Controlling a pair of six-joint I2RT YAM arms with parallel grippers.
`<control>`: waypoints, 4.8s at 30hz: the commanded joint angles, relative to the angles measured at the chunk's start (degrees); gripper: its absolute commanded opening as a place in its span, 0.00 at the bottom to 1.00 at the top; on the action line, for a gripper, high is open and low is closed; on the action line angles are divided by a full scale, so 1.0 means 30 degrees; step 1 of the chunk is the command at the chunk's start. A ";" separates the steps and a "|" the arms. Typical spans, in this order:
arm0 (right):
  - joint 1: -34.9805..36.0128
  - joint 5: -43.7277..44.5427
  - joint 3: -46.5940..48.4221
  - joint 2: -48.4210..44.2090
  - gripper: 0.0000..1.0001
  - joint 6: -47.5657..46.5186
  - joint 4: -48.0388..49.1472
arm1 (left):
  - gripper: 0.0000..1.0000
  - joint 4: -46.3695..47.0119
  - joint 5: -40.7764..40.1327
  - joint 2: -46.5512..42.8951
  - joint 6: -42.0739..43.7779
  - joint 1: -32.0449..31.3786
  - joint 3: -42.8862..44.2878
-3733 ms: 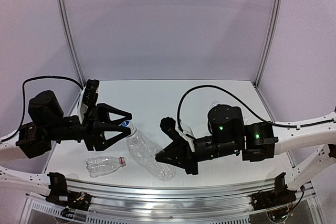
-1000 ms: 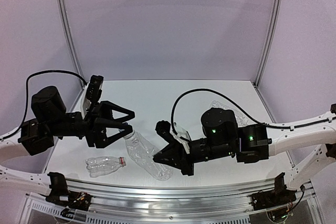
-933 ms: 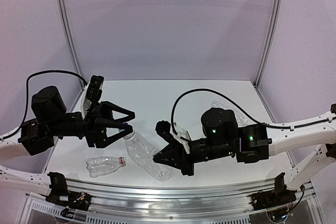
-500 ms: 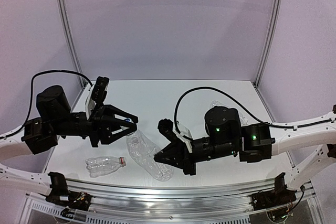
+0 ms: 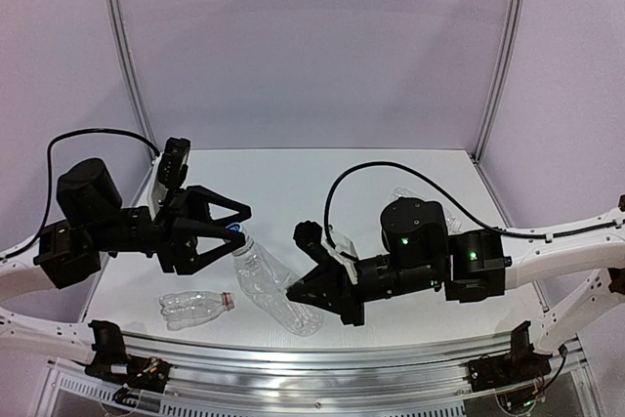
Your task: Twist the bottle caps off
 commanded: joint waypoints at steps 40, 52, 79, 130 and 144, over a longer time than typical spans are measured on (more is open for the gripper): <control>0.0341 1.3179 0.1955 0.2173 0.00 0.1144 -0.3248 | 0.42 0.3589 -1.6666 0.3376 -0.6167 -0.2947 -0.1675; 0.0334 0.8030 0.0478 0.0051 0.00 0.0463 -0.1591 | 0.94 -0.0306 -1.0916 -0.0668 -0.0331 -0.1938 -0.0466; 0.0338 0.1425 -0.0198 -0.0605 0.00 -0.0197 -0.0034 | 0.55 -0.0067 -0.1382 -0.0680 0.0771 -0.0826 0.0104; 0.0367 1.5034 0.2942 0.3253 0.00 0.3119 -0.4433 | 0.09 0.1426 -2.1375 0.3930 -0.8183 -0.3311 -0.0252; 0.0323 1.5547 0.3411 0.4350 0.00 0.2751 -0.4833 | 0.10 -0.4458 -1.9156 0.3112 -0.7476 -0.0494 0.1362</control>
